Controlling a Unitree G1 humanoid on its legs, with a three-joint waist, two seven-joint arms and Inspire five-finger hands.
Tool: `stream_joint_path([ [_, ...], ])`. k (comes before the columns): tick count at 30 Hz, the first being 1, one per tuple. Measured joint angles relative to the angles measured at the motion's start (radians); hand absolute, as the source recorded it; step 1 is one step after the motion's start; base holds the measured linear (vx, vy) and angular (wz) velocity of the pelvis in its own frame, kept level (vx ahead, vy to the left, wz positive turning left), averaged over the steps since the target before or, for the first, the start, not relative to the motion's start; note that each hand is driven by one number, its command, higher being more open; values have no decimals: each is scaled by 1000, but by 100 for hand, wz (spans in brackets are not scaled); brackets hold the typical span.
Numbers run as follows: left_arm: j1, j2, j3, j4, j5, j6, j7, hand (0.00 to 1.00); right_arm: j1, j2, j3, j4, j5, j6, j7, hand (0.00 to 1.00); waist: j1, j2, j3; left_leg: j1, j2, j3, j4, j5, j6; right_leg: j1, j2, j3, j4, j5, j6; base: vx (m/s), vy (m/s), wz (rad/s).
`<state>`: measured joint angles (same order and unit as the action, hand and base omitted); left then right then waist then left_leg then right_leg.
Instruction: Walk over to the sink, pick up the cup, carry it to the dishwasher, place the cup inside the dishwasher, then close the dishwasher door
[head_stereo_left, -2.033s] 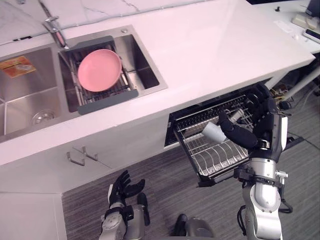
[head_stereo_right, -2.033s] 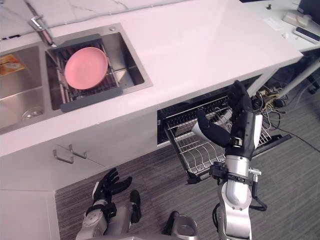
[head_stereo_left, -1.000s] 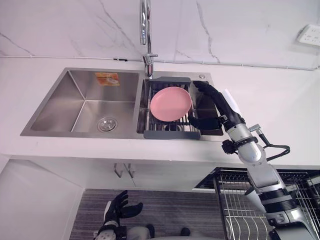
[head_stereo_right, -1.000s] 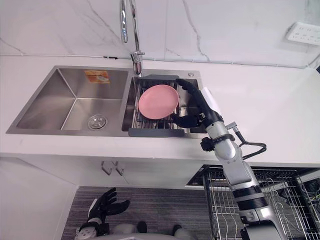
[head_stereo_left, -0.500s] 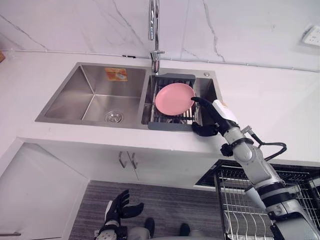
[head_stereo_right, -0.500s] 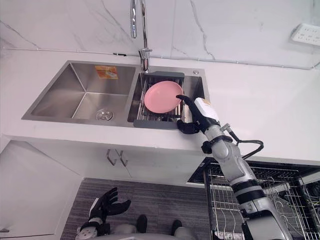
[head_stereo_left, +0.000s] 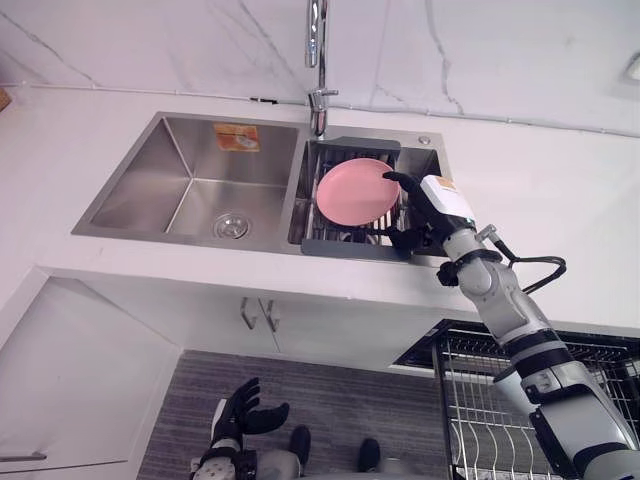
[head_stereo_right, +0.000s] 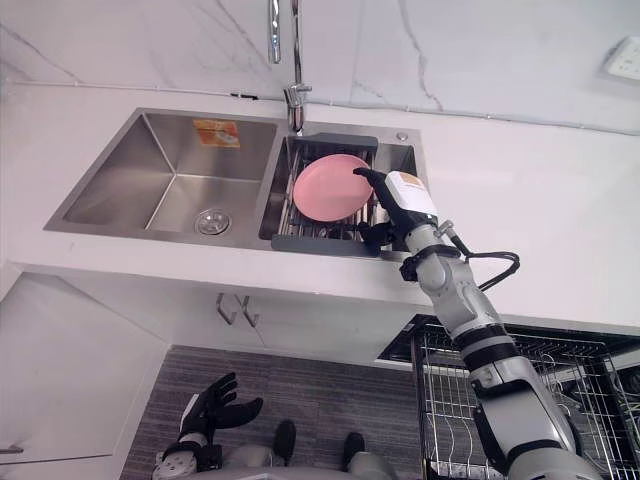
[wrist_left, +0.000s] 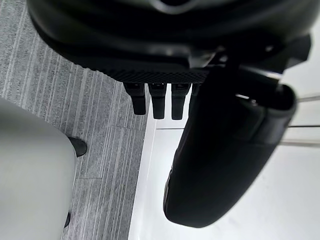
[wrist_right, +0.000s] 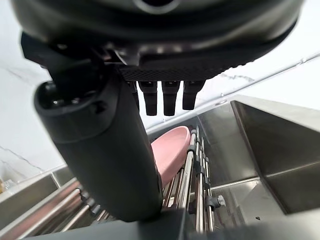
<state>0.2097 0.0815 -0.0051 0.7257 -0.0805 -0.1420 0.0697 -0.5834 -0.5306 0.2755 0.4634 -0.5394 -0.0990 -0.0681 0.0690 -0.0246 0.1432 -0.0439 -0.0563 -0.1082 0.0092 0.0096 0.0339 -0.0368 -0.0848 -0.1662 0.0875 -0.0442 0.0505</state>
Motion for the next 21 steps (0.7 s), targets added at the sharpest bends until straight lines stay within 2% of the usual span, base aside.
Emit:
stream_joint_path([
  [8,-35,1,0,-3,-19,-7,16,90,-138,-1,89,121,-12,24,5,90,34,-6,58,-11,2,-8,2,0,0,-7,0,-7,2,-3,-4,5,-6,3],
  [9,-40,1,0,-6,-20,-8,18,90,-148,0,97,131,-14,25,5,30,42,-8,66,-17,2,-8,5,-1,-1,-11,0,-8,4,-4,-5,21,-9,3],
  [13,-54,4,-1,-18,-22,-9,19,90,-197,3,106,163,-13,34,5,30,54,-13,99,-28,0,-16,16,-2,-2,-18,0,-8,14,-8,-9,0,-6,7],
  [17,-55,6,-1,-19,-27,-9,19,90,-233,10,106,176,-14,36,-6,30,55,-14,101,-34,0,-17,30,-9,-3,-20,0,-9,22,-14,-12,-4,0,1],
  [21,-54,6,0,-19,-27,-9,19,90,-233,16,65,75,-12,14,-66,30,53,-14,101,-34,2,-16,39,-21,-5,-22,-3,-5,42,-27,-15,-15,-3,-1],
])
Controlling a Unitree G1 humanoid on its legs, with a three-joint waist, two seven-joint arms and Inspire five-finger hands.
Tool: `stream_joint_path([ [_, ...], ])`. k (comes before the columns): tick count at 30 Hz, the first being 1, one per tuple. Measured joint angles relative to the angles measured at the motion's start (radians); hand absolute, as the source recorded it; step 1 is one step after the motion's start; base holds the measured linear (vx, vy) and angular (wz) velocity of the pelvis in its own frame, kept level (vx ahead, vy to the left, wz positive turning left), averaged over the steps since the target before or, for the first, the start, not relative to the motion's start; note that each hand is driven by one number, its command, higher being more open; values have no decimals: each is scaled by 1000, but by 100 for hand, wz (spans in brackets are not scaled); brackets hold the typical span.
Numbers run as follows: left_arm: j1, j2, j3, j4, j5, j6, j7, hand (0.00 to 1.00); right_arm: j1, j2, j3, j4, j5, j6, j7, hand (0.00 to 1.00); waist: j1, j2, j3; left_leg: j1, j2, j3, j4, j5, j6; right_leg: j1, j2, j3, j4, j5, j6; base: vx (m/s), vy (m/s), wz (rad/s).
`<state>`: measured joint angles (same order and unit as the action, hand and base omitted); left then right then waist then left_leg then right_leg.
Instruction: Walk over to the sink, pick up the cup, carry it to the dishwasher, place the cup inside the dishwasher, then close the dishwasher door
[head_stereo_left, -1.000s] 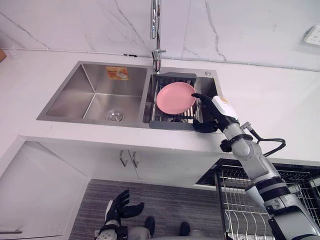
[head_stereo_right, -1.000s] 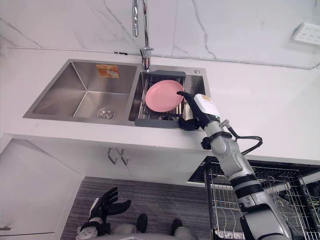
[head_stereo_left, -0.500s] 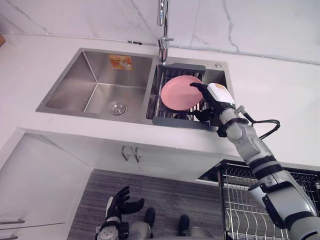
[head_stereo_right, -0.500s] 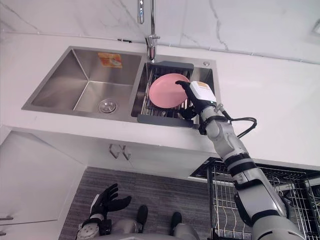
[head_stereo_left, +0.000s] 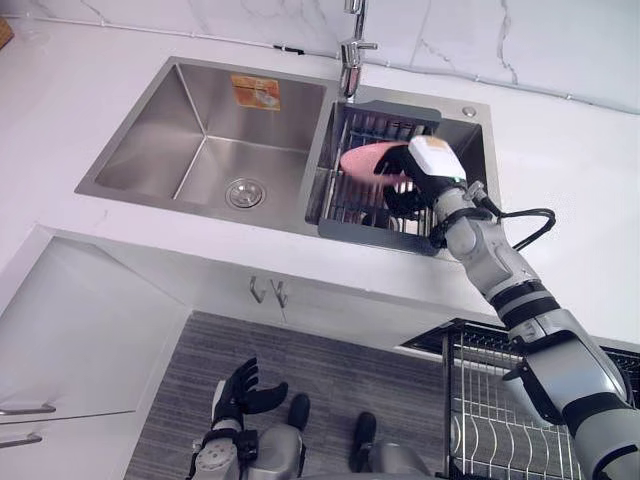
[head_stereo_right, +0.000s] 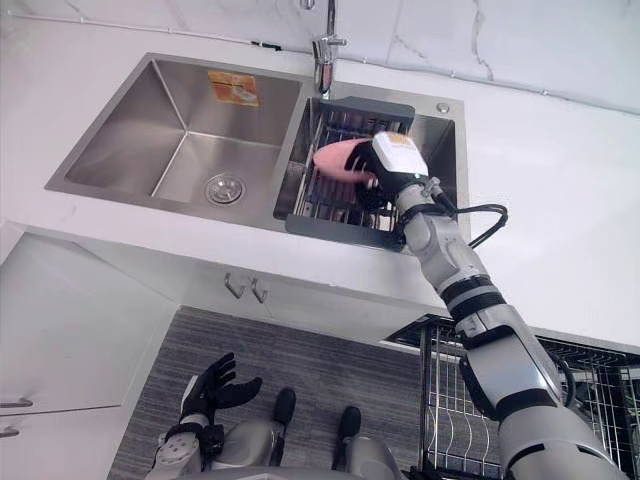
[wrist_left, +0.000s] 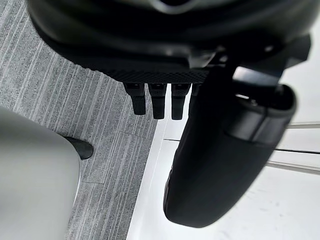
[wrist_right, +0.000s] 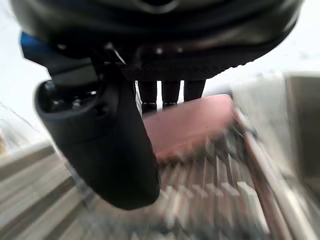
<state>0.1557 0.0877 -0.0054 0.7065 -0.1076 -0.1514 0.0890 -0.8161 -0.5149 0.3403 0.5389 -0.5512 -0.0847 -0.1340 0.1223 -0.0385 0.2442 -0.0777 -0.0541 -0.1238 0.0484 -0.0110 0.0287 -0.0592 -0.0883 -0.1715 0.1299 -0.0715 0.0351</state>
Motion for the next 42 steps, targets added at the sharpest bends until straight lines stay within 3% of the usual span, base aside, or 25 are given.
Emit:
stream_joint_path([
  [14,7,-3,11,-2,11,2,-2,90,302,49,-207,-406,20,-8,-5,30,-16,-2,0,39,1,32,-1,-18,5,13,1,49,13,-12,3,24,0,-7],
  [17,19,-2,19,-1,12,7,-2,90,386,51,-243,-543,21,-35,-17,30,-43,-5,-1,63,2,52,-1,-24,8,28,2,71,12,-13,4,-14,14,-21],
  [22,23,6,20,5,16,9,-8,90,478,55,-291,-656,54,-64,-18,30,-59,-19,-10,84,10,92,-1,-35,7,31,10,112,13,-10,8,-5,3,-26],
  [30,22,11,48,58,30,12,-16,90,667,87,-475,-848,61,-106,-20,30,-112,-36,-37,124,23,168,6,-67,7,42,27,189,11,-7,12,22,-2,-29],
  [35,30,10,58,102,31,13,-22,90,812,125,-602,-887,60,-115,-27,30,-154,-31,-73,133,38,264,39,-108,9,24,48,283,11,5,20,4,24,-60],
  [39,38,8,62,128,32,13,-24,90,893,139,-653,-880,58,-92,-38,30,-200,-12,-84,135,54,363,73,-143,9,0,72,376,13,24,26,-14,38,-73],
  [42,42,-4,62,128,32,13,-24,90,903,148,-657,-852,54,-74,-55,30,-214,12,-78,136,72,448,104,-171,6,-25,95,452,12,41,28,-40,42,-78],
])
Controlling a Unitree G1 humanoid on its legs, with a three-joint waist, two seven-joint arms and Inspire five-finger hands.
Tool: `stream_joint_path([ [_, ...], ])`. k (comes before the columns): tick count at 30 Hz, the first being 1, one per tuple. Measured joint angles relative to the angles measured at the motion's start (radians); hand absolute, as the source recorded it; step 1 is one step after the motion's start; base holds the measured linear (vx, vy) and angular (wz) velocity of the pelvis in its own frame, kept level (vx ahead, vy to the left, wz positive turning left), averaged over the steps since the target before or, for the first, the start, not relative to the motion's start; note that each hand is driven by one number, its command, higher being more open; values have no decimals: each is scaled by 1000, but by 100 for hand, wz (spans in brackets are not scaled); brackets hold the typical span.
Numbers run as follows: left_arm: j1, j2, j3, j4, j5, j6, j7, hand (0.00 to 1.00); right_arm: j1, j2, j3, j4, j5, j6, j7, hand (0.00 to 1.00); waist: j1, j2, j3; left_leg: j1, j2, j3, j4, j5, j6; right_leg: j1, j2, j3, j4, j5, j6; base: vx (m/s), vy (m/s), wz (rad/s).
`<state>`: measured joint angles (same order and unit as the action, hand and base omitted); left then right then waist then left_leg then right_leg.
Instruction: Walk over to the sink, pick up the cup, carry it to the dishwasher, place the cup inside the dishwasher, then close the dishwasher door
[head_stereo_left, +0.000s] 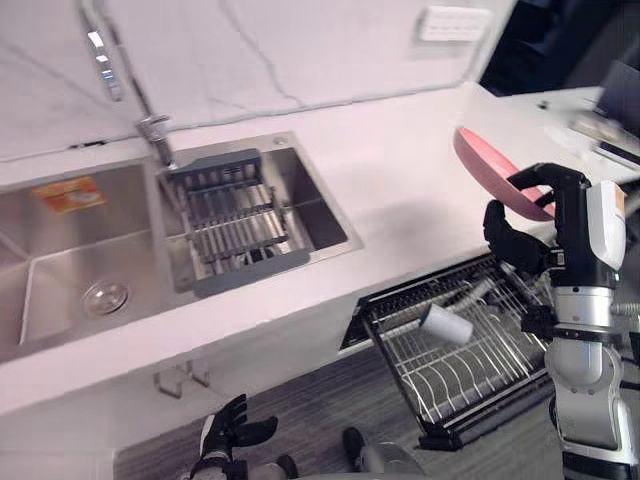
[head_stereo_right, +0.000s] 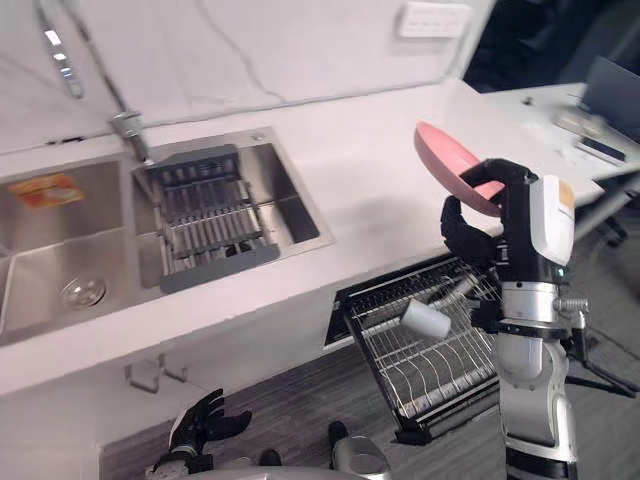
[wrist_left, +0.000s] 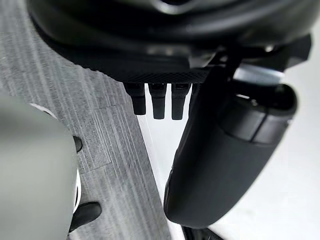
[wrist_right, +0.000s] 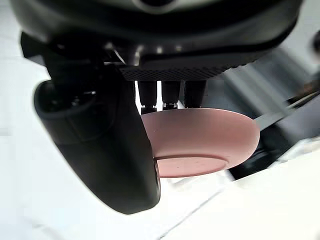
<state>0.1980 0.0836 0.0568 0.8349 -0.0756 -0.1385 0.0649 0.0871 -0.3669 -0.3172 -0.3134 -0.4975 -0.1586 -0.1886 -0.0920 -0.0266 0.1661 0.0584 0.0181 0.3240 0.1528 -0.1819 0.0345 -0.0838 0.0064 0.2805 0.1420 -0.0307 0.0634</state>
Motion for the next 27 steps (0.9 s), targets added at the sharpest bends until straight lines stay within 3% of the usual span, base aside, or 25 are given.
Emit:
stream_joint_path([
  [4,0,-17,-5,0,-2,0,1,90,0,0,0,66,-48,33,-32,30,-6,35,14,-7,14,91,14,-21,-6,-44,-15,-32,1,17,-16,-47,42,-77],
  [7,-3,-28,-12,0,-1,0,1,90,1,2,-4,147,-82,86,-54,30,-32,63,30,-26,24,127,21,-25,-11,-79,-22,-60,-6,37,-12,18,-7,-36],
  [11,-26,-43,-17,0,0,0,2,90,-2,17,-29,227,-85,128,-77,30,-32,92,64,-52,39,165,27,-27,-14,-117,-7,-42,-21,66,-1,68,-31,-29],
  [18,-106,-52,-28,-8,-2,-14,4,90,-110,0,15,397,-28,129,-77,30,-24,89,169,-114,58,211,61,-31,-21,-209,-5,-67,18,77,-4,10,-33,-20],
  [22,-142,-49,-47,-24,-3,-26,14,90,-213,-62,97,486,35,108,-69,30,5,83,214,-162,79,204,107,-38,-30,-243,4,-81,43,82,-9,-7,-51,3],
  [27,-164,-38,-55,-28,-4,-30,22,90,-288,-67,128,605,84,107,-58,30,32,81,255,-216,87,179,140,-38,-30,-283,-4,-114,60,77,-15,-35,-42,14],
])
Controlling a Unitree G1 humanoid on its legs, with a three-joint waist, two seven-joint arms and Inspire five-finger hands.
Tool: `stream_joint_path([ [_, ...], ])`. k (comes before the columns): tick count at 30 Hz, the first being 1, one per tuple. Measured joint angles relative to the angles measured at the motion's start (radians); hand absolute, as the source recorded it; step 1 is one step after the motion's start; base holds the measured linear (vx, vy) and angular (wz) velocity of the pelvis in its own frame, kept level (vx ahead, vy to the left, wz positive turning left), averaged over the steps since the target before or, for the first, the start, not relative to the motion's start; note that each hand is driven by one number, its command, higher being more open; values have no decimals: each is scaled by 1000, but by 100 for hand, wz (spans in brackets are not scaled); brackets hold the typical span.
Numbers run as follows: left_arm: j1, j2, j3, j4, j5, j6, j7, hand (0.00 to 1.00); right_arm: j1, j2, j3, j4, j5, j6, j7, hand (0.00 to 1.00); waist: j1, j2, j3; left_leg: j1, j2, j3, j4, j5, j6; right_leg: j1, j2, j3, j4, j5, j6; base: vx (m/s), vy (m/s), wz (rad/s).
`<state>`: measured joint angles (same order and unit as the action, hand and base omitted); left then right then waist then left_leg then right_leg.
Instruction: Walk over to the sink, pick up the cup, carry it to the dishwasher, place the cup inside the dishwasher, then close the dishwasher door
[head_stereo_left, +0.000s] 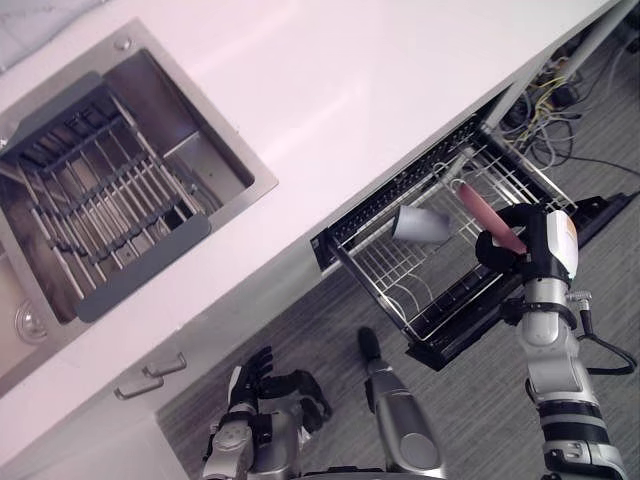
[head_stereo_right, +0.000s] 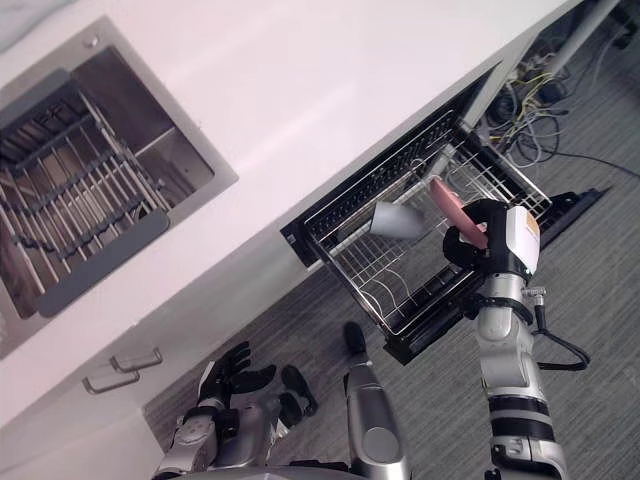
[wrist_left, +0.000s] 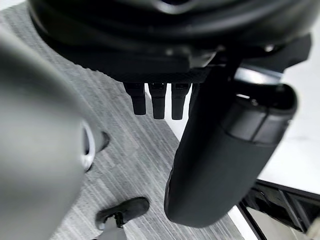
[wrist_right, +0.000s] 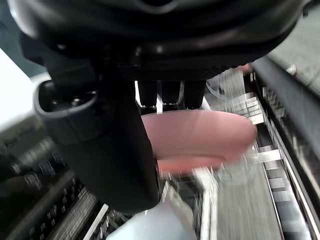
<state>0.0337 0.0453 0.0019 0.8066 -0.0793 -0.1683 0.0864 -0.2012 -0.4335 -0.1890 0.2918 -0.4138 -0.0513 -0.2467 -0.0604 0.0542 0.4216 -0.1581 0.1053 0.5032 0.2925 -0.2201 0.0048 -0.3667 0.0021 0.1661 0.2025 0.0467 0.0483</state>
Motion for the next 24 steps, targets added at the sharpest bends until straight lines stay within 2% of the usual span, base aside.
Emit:
stream_joint_path([
  [2,-9,12,-3,-3,0,0,0,90,-14,-1,3,17,6,0,4,30,15,1,17,-10,1,-1,6,0,0,-12,-4,-11,12,1,-2,-12,-11,2],
  [6,-21,17,-3,-4,0,-3,2,90,-67,-24,6,51,29,0,5,30,22,0,17,-35,2,-4,19,-1,1,-38,-7,-15,30,1,-2,1,-4,1],
  [7,-23,16,-3,-4,-1,-4,2,90,-78,-29,8,59,32,0,5,90,22,0,18,-37,2,-5,20,-1,1,-40,-7,-16,31,1,-3,-14,-16,3],
  [12,-55,13,-3,-5,-1,-10,3,90,-102,-29,40,86,39,8,7,90,38,-4,22,-54,6,-11,36,-1,1,-57,-12,-32,47,-6,-7,-19,-31,4],
  [17,-64,10,-3,-16,-1,-11,19,90,-99,30,40,79,39,29,9,90,47,-5,27,-61,10,-21,45,-1,1,-59,-15,-50,56,-8,-11,8,-35,6],
  [24,-73,0,1,-19,0,-10,25,90,-21,47,-27,-119,40,36,-8,90,53,-7,29,-59,16,-28,70,-10,2,-50,-15,-56,72,-9,-10,7,-10,2],
])
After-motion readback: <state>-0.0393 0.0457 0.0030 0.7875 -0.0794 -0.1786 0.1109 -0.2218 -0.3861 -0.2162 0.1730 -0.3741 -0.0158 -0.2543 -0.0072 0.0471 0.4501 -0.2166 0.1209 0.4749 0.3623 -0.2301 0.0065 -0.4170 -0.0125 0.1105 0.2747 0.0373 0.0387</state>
